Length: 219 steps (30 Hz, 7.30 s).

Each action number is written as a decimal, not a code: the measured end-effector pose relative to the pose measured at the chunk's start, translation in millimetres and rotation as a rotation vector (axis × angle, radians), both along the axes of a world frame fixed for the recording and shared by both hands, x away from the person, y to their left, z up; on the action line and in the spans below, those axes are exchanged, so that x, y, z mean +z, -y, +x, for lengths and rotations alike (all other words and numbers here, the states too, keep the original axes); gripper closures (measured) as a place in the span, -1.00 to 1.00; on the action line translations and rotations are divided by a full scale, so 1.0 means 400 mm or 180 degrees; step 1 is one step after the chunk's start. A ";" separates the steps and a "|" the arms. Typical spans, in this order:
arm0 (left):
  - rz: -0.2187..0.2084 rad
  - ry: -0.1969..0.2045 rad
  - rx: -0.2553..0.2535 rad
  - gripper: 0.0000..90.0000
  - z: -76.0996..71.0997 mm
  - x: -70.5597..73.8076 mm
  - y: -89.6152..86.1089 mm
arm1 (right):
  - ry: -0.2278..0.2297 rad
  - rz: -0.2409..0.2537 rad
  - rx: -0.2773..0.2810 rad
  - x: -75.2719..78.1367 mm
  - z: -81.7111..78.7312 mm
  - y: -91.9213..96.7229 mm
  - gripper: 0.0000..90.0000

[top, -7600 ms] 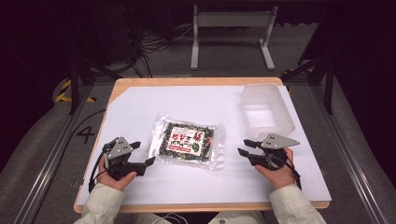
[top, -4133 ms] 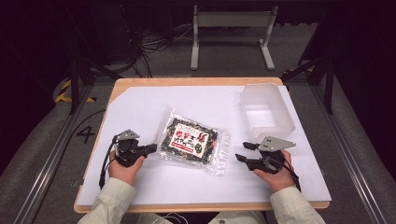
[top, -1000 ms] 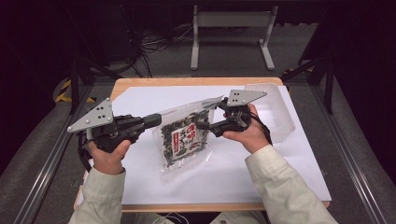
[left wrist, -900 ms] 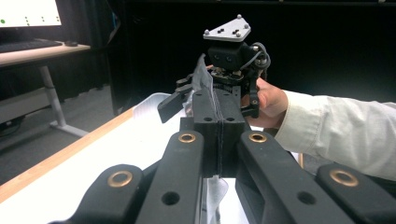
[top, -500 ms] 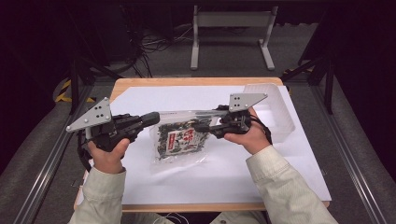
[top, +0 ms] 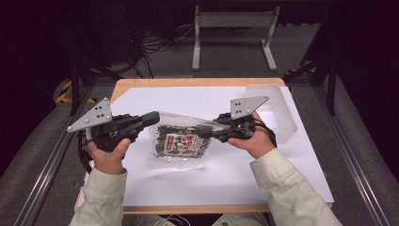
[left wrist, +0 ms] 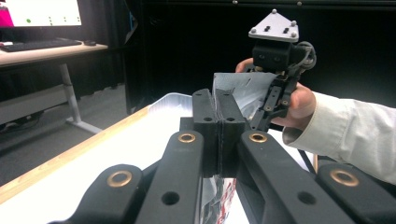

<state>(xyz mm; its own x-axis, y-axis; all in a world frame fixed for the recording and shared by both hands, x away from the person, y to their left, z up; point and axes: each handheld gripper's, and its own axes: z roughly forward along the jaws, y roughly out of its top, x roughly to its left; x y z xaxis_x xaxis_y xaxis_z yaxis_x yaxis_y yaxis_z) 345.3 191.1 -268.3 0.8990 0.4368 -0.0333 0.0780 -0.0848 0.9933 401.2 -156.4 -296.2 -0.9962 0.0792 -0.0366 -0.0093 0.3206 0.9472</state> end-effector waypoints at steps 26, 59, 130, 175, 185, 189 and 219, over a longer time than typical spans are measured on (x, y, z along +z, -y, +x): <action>0.0275 -0.0233 0.0447 -0.35 0.031 -0.084 -0.026 | -0.0070 -0.0050 -0.0487 0.082 -0.007 0.114 0.69; 0.0664 -0.0528 0.0991 -0.78 0.105 -0.332 -0.081 | -0.0041 -0.0179 -0.1711 0.213 0.068 0.307 0.69; 0.0827 -0.0694 0.0953 -0.78 0.118 -0.377 -0.064 | -0.0289 -0.0492 -0.2757 0.134 0.172 0.535 0.69; 0.0864 -0.0736 0.0962 -0.78 0.121 -0.386 -0.063 | -0.0470 -0.0239 -0.2909 0.011 0.180 0.583 0.42; 0.0873 -0.0725 0.0971 -0.79 0.119 -0.385 -0.064 | -0.0327 -0.0042 -0.2888 0.057 0.159 0.585 -0.06; 0.0866 -0.0738 0.0951 -0.79 0.116 -0.385 -0.060 | -0.0199 0.0013 -0.2878 0.083 0.146 0.581 -0.12; 0.0898 -0.0661 0.0846 -0.80 0.046 -0.383 -0.048 | 0.0141 0.0260 -0.1839 0.061 -0.045 0.369 -0.51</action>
